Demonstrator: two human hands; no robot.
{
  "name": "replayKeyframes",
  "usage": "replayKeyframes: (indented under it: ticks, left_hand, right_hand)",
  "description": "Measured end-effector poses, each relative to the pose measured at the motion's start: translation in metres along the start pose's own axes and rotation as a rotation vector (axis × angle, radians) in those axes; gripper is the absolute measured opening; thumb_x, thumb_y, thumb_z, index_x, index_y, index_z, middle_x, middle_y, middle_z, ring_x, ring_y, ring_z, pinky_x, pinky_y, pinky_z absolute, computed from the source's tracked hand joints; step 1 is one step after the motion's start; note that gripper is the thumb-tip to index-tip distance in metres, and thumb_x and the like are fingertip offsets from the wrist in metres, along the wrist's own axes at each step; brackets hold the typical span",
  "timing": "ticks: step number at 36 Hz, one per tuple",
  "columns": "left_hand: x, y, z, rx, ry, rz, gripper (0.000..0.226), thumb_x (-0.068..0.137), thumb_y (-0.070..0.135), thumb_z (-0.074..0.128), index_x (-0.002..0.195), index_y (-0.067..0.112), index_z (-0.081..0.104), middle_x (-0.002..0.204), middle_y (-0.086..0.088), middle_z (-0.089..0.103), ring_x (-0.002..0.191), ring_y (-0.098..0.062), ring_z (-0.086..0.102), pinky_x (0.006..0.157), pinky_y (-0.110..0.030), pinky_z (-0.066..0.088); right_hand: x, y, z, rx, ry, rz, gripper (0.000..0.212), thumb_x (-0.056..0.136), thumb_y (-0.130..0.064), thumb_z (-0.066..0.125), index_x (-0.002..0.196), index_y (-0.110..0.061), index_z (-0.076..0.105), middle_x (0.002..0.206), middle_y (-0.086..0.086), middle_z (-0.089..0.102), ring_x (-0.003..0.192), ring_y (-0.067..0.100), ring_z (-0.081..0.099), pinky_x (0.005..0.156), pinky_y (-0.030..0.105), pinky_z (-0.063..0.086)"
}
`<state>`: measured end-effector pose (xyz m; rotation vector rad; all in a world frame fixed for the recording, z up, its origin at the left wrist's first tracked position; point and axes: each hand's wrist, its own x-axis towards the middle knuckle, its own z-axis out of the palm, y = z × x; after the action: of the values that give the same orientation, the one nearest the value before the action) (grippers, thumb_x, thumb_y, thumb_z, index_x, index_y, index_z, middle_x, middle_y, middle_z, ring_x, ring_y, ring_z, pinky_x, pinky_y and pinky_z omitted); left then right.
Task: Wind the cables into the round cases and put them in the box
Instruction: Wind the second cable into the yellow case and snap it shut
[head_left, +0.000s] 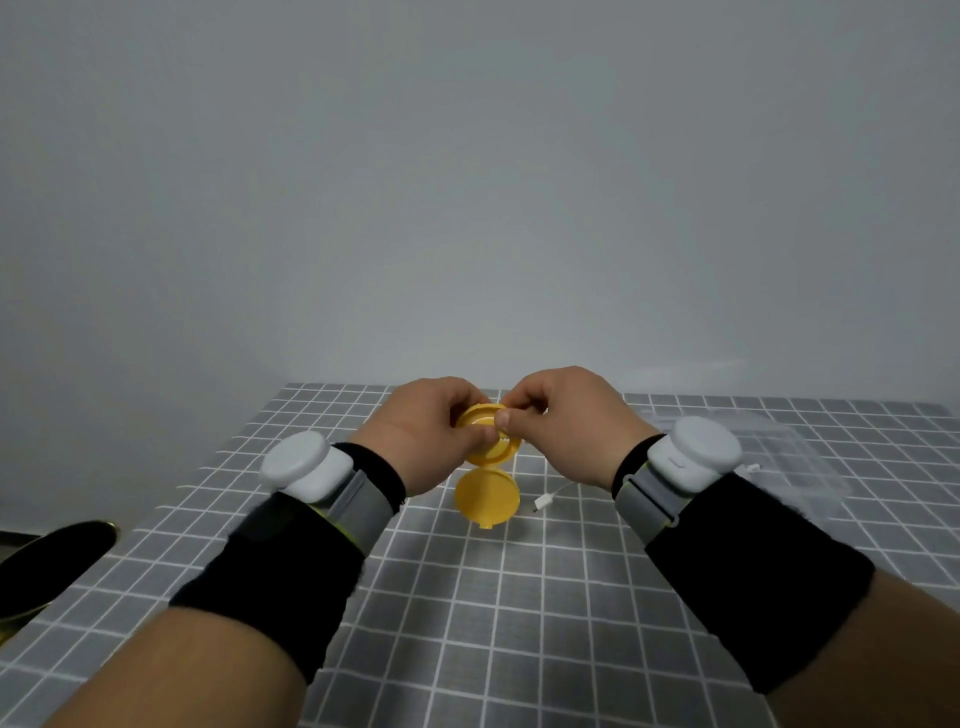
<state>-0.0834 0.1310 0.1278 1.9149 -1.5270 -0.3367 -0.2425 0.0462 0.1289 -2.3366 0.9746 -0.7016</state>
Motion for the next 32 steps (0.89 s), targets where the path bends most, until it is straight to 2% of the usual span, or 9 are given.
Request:
replayKeyframes:
  ticks: [4,9,11,13,18,21,24,28,32]
  left_hand:
    - [0.000,-0.003,0.004,-0.099,0.049,-0.008,0.013,0.085,0.026,0.074,0.096,0.029,0.068,0.085,0.005,0.073,0.076,-0.016,0.072,0.080,-0.044,0.059]
    - [0.001,0.000,0.005,-0.280,0.140,-0.043,0.013,0.087,0.020,0.073,0.098,0.025,0.068,0.086,0.000,0.074,0.072,-0.017,0.073,0.078,-0.043,0.061]
    - [0.001,0.002,0.006,-0.344,0.178,-0.056,0.016,0.088,0.019,0.073,0.103,0.022,0.068,0.089,0.000,0.074,0.071,-0.017,0.074,0.077,-0.042,0.062]
    - [0.002,0.004,0.008,-0.393,0.216,-0.061,0.016,0.087,0.018,0.073,0.102,0.022,0.067,0.089,0.000,0.073,0.070,-0.017,0.074,0.075,-0.041,0.062]
    - [0.006,0.003,0.016,-0.535,0.294,-0.106,0.019,0.086,0.015,0.075,0.104,0.016,0.068,0.093,-0.007,0.073,0.074,-0.021,0.074,0.072,-0.039,0.063]
    - [0.005,0.006,0.021,-0.640,0.336,-0.126,0.016,0.087,0.012,0.074,0.102,0.014,0.068,0.093,-0.011,0.072,0.074,-0.023,0.073,0.069,-0.037,0.063]
    - [0.004,0.009,0.027,-0.774,0.352,-0.158,0.022,0.089,0.008,0.071,0.110,0.005,0.067,0.096,-0.016,0.072,0.077,-0.023,0.073,0.069,-0.036,0.062]
    - [0.000,0.010,0.033,-0.918,0.320,-0.198,0.022,0.091,0.008,0.069,0.112,0.005,0.065,0.098,-0.016,0.073,0.076,-0.021,0.074,0.073,-0.039,0.062]
    - [-0.001,0.009,0.031,-0.935,0.251,-0.197,0.022,0.090,0.009,0.070,0.111,0.004,0.065,0.100,-0.018,0.073,0.083,-0.026,0.074,0.071,-0.035,0.061]
  right_hand:
    - [0.001,0.001,0.004,0.035,0.079,0.021,0.016,0.088,-0.042,0.068,0.094,-0.029,0.072,0.090,-0.012,0.069,0.088,0.009,0.063,0.078,0.029,0.051]
    - [0.001,0.002,0.008,0.149,0.189,0.129,0.040,0.087,-0.050,0.068,0.118,-0.027,0.062,0.103,-0.010,0.060,0.099,0.013,0.059,0.089,0.032,0.048]
    - [0.000,0.002,0.010,0.250,0.223,0.181,0.045,0.086,-0.050,0.069,0.121,-0.025,0.058,0.099,-0.012,0.059,0.098,0.014,0.060,0.089,0.034,0.050]
    - [0.001,0.002,0.014,0.364,0.239,0.219,0.043,0.085,-0.049,0.071,0.118,-0.023,0.059,0.094,-0.011,0.062,0.094,0.016,0.063,0.087,0.039,0.053]
    - [0.005,-0.004,0.021,0.577,0.253,0.231,0.019,0.088,-0.037,0.072,0.091,-0.017,0.072,0.082,0.000,0.072,0.082,0.022,0.068,0.084,0.045,0.058]
    - [0.006,-0.005,0.025,0.672,0.249,0.246,0.018,0.089,-0.034,0.072,0.085,-0.017,0.074,0.081,0.000,0.075,0.078,0.022,0.069,0.076,0.040,0.059]
    - [0.008,-0.007,0.027,0.727,0.239,0.280,0.024,0.088,-0.037,0.072,0.075,-0.017,0.073,0.065,-0.004,0.066,0.060,0.019,0.055,0.062,0.034,0.047]
    - [0.008,-0.009,0.023,0.780,0.237,0.296,0.021,0.089,-0.032,0.072,0.074,-0.017,0.071,0.064,-0.005,0.065,0.057,0.015,0.052,0.058,0.029,0.042]
    - [0.009,-0.005,0.020,0.766,0.209,0.323,0.020,0.087,-0.033,0.074,0.080,-0.015,0.072,0.071,-0.002,0.069,0.065,0.018,0.057,0.066,0.035,0.049]
